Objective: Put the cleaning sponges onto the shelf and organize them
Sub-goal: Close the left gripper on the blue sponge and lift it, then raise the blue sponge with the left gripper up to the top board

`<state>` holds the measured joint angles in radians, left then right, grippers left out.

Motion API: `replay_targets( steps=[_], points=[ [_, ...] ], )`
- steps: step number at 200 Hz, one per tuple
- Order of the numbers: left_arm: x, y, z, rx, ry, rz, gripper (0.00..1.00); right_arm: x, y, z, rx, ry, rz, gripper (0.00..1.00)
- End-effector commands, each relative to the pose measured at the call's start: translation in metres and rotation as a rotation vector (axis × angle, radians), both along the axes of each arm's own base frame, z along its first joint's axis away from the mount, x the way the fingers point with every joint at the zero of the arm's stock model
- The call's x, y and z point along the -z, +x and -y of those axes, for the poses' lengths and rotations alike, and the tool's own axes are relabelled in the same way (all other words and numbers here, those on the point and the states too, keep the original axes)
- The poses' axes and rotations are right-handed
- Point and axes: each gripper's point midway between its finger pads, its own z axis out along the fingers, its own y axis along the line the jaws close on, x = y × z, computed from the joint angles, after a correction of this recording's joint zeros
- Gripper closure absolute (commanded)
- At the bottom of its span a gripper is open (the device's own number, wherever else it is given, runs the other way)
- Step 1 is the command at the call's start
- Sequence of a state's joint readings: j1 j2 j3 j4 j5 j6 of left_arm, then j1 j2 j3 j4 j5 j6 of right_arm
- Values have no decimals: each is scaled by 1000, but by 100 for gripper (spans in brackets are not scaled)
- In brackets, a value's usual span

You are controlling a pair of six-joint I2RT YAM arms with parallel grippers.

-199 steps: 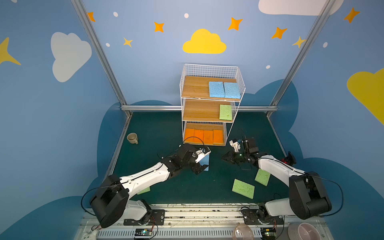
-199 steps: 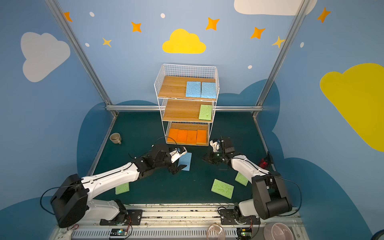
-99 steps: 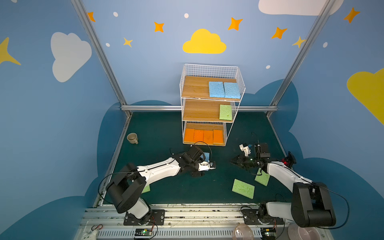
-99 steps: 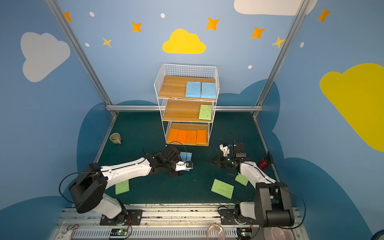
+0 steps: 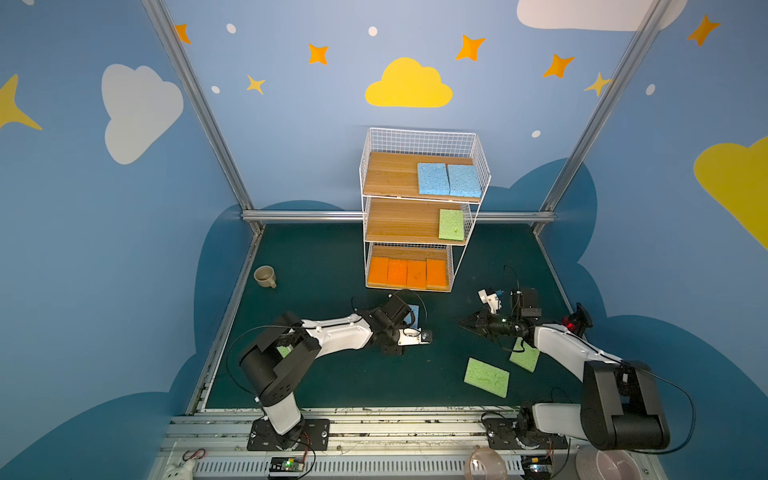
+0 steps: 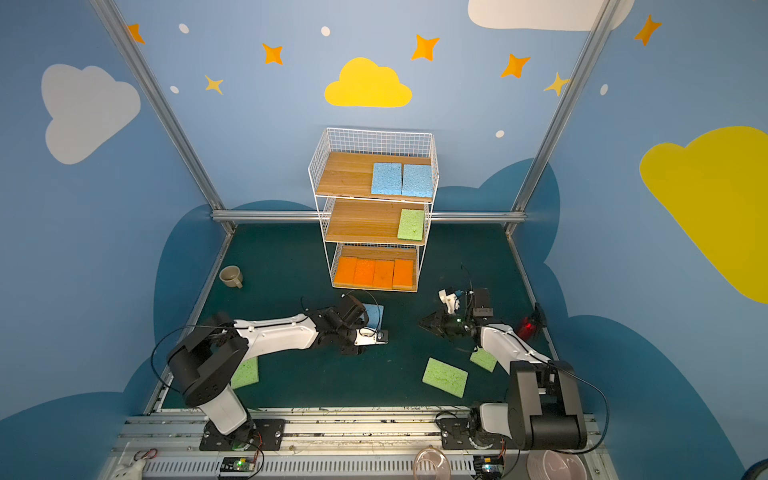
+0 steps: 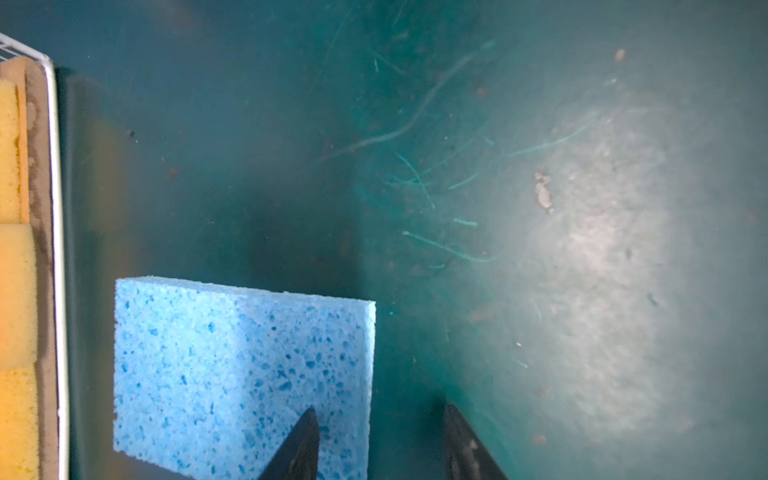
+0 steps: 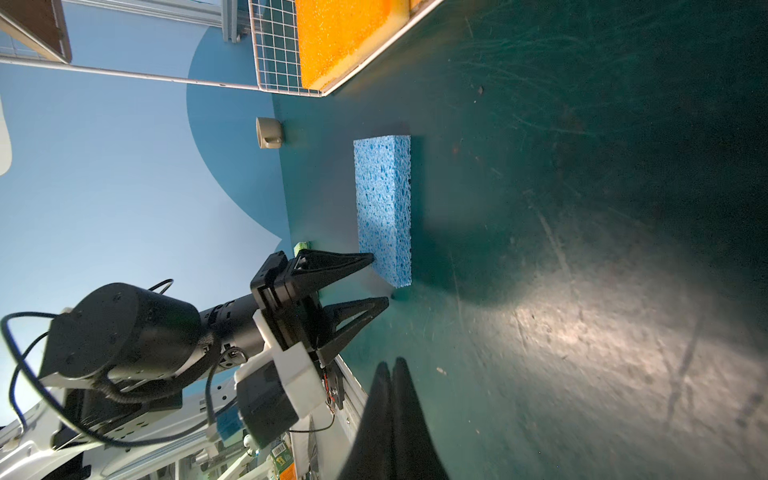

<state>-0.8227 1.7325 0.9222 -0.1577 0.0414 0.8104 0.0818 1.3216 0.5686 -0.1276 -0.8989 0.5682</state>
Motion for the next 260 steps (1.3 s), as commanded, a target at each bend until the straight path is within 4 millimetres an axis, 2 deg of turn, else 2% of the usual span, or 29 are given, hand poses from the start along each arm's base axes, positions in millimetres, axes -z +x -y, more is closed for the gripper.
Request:
replay_targets(
  steps=[1,29,53,87,105,159,174,199,221,234,260],
  points=[
    [-2,12,5,7,0,43,54,1,-2,-1,-9,16,-1,96],
    [4,19,3,-5,19,66,59,2,-2,-1,-7,17,-2,96],
    [5,23,2,-19,31,88,70,2,-1,-1,-7,17,-2,96],
    [-10,28,4,-29,23,163,82,3,-2,-1,-7,16,-5,96],
    [-27,21,8,-10,4,194,97,4,-1,0,-4,11,-3,96],
    [-102,-2,14,25,-49,319,97,11,-2,1,-1,2,-14,96],
    [-131,-8,13,25,-63,379,97,13,-2,1,0,3,-19,96],
    [-199,-15,10,1,-145,513,97,17,-1,1,2,1,-29,97],
    [-261,-31,8,18,-248,626,97,19,-1,1,2,1,-35,97],
    [-291,-38,6,34,-274,694,97,19,-1,1,3,0,-38,97],
    [-334,-40,5,58,-228,794,97,20,-1,1,3,-5,-37,98]
  ],
)
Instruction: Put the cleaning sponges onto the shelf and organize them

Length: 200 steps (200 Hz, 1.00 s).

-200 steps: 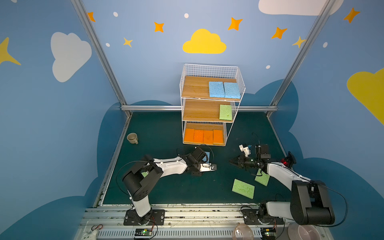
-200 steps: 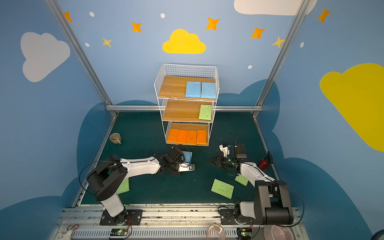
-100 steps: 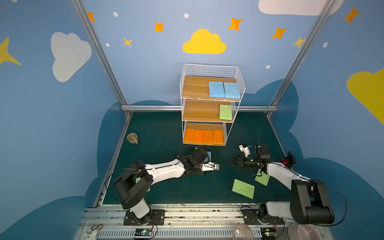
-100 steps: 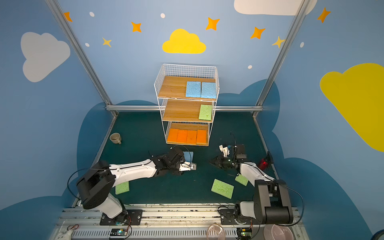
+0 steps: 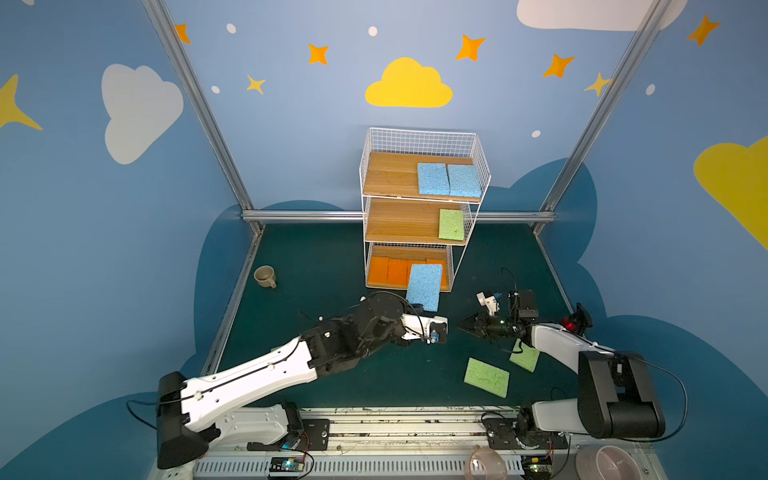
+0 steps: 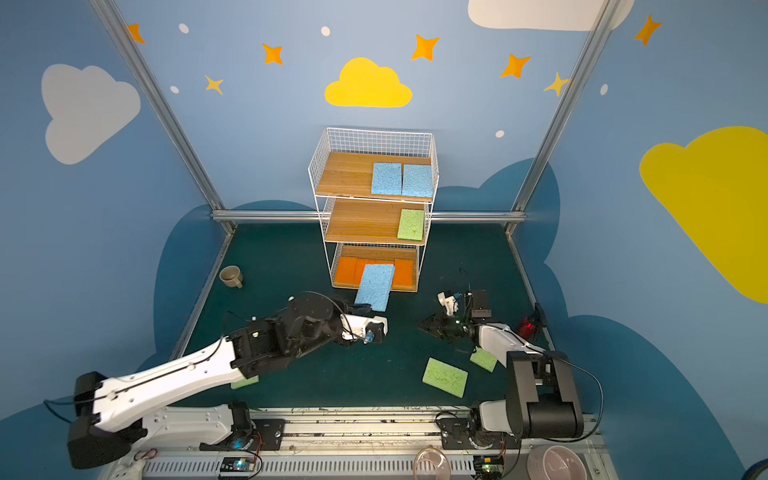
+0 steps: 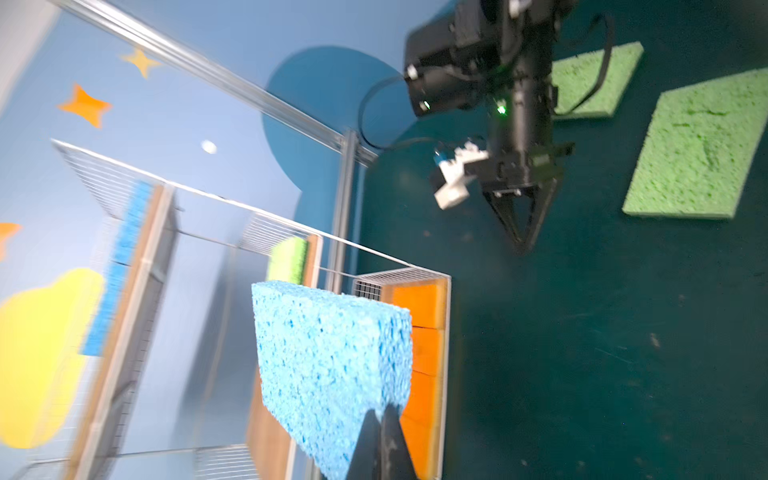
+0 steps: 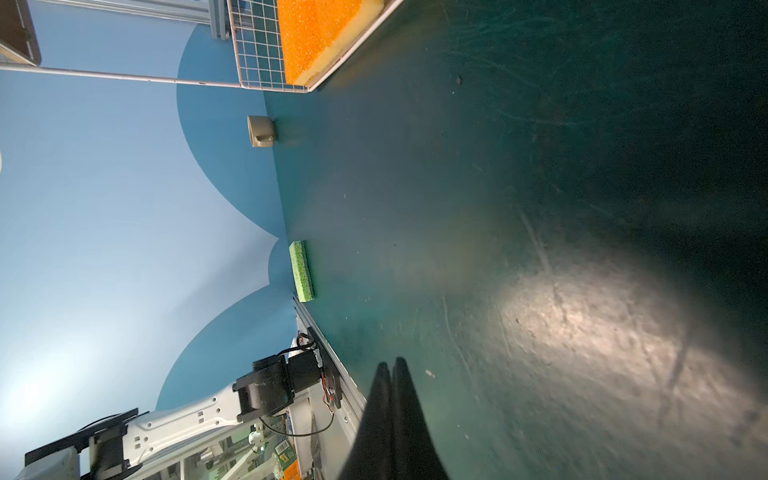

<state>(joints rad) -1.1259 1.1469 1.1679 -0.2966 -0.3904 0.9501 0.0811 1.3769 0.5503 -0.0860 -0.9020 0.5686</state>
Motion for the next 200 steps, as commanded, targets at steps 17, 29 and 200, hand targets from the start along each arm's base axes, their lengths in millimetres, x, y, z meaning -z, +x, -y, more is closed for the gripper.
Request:
replay_targets(
  steps=[17,29,200],
  points=[
    [-45,9,-7,-23,116,152,97,4,0,1,4,-6,-2,98],
    [-58,14,-6,-16,135,181,97,3,0,1,4,-8,-1,98],
    [-131,178,-27,-129,190,293,97,9,-4,-6,-22,-2,-18,100]
  ],
)
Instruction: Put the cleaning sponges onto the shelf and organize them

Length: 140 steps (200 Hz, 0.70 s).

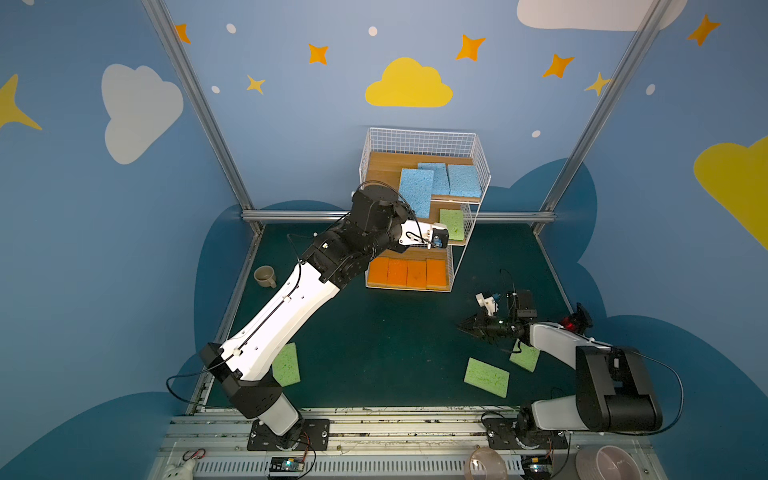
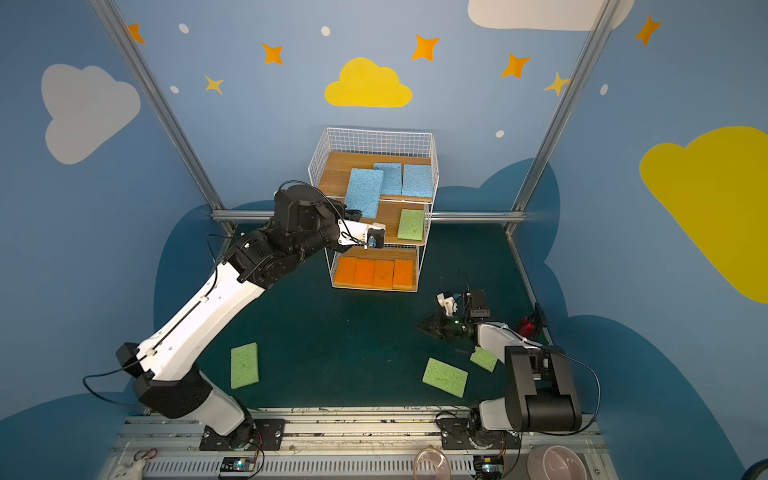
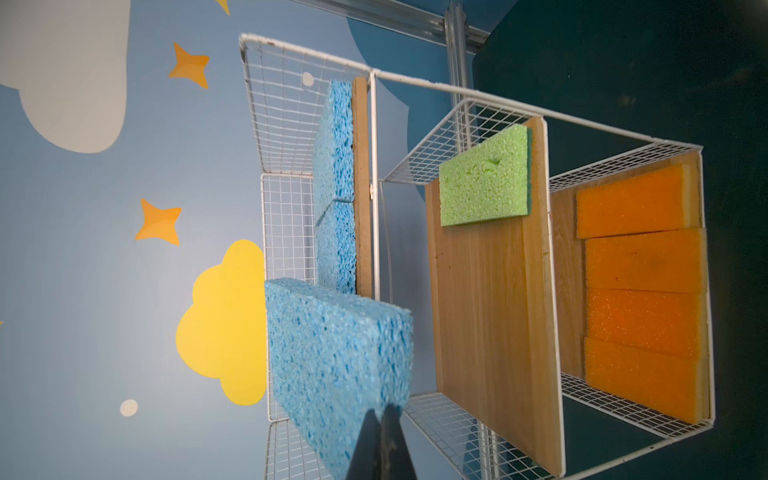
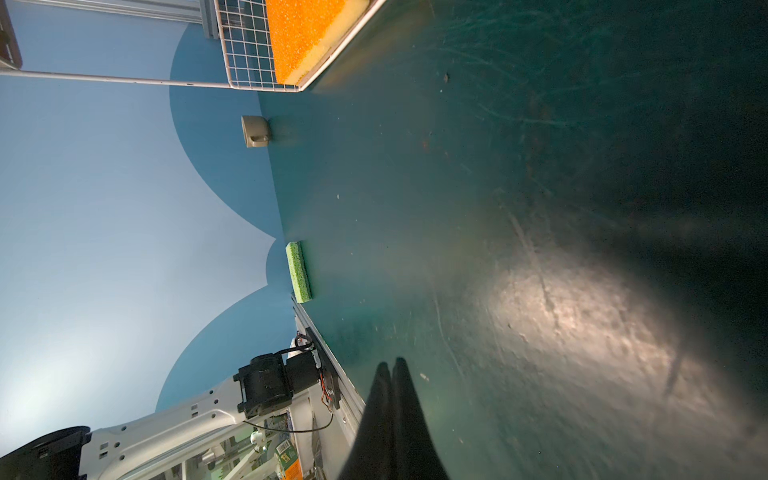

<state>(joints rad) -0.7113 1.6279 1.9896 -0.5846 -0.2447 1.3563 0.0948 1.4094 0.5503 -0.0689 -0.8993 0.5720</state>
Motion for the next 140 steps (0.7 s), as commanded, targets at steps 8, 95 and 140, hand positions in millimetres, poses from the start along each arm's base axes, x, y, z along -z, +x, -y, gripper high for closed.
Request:
replay_targets(
  steps=[8,95,140],
  points=[
    [-20,13,5,29,-39,71,97,3,-5,-3,-14,-1,-3,100],
    [-38,48,7,-9,-79,167,97,19,-10,-14,-53,-11,-47,100],
    [-41,52,-3,-12,-81,170,97,32,-11,-23,-84,-17,-88,100]
  ],
)
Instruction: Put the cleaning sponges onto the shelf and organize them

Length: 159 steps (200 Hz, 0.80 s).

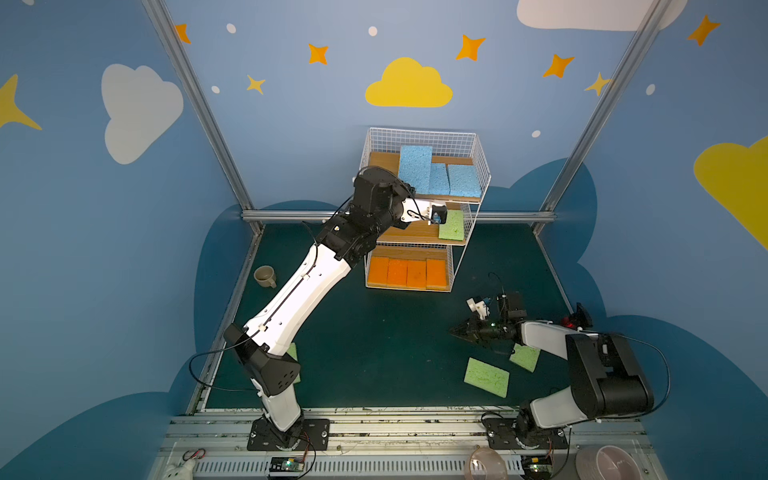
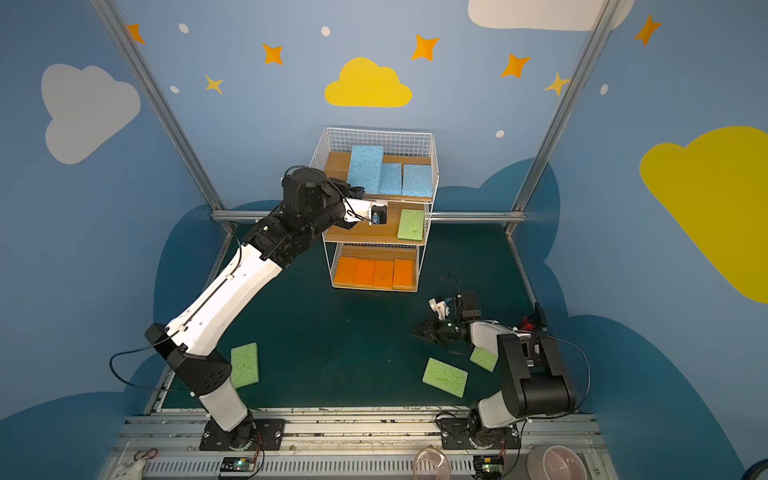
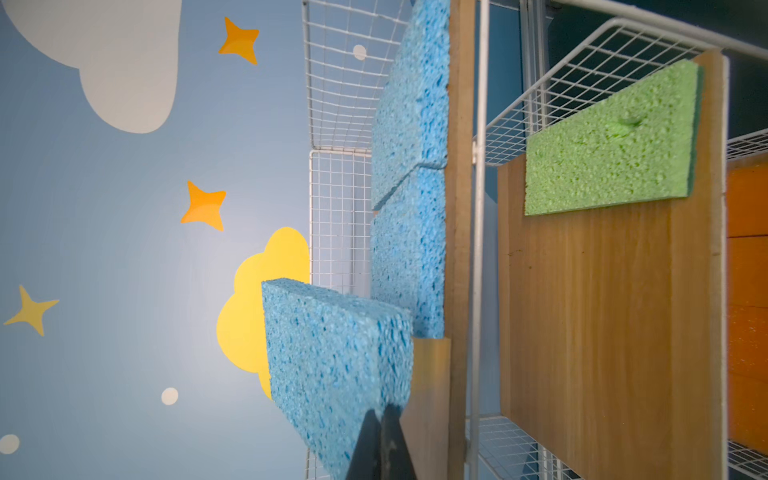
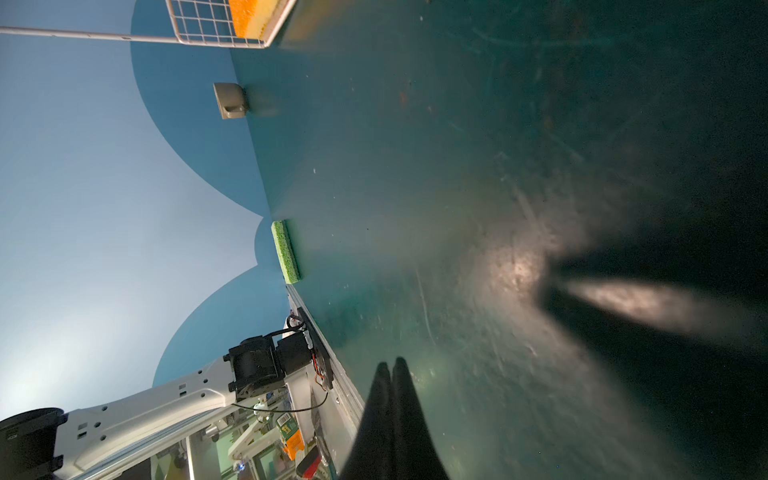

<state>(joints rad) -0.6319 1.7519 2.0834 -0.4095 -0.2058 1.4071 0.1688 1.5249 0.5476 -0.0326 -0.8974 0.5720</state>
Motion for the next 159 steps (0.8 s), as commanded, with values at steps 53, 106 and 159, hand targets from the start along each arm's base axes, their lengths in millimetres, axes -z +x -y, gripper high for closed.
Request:
replay_targets(
  steps=[53,106,159],
  points=[
    [-2,11,-13,22,-17,5,97,8,3,-7,-20,-5,-20,100],
    [22,25,-16,1,24,-21,97,9,3,-7,-20,-9,-15,100],
    [29,31,-11,9,19,-29,97,10,2,-7,-20,-6,-19,100]
  ],
)
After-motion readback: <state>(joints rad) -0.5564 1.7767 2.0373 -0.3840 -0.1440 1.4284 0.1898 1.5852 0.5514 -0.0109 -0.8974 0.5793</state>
